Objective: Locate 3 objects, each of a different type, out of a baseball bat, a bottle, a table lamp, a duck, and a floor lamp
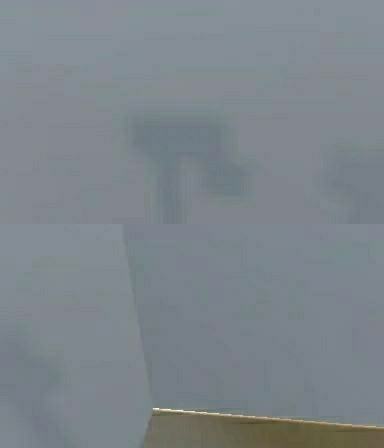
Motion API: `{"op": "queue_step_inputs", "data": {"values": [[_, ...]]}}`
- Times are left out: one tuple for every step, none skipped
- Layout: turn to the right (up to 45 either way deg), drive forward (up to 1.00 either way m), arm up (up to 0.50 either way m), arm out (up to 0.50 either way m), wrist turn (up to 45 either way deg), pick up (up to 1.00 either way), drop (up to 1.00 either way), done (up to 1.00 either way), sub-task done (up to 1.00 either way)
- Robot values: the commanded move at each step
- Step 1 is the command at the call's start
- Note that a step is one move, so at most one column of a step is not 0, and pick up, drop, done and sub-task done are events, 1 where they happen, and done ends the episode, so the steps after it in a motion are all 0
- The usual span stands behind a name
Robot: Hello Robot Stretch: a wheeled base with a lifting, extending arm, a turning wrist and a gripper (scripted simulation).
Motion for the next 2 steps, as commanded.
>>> {"op": "queue_step_inputs", "data": {"values": [[-45.0,0.0,0.0,0.0,0.0,0.0,0.0,0.0,0.0],[-45.0,0.0,0.0,0.0,0.0,0.0,0.0,0.0,0.0]]}}
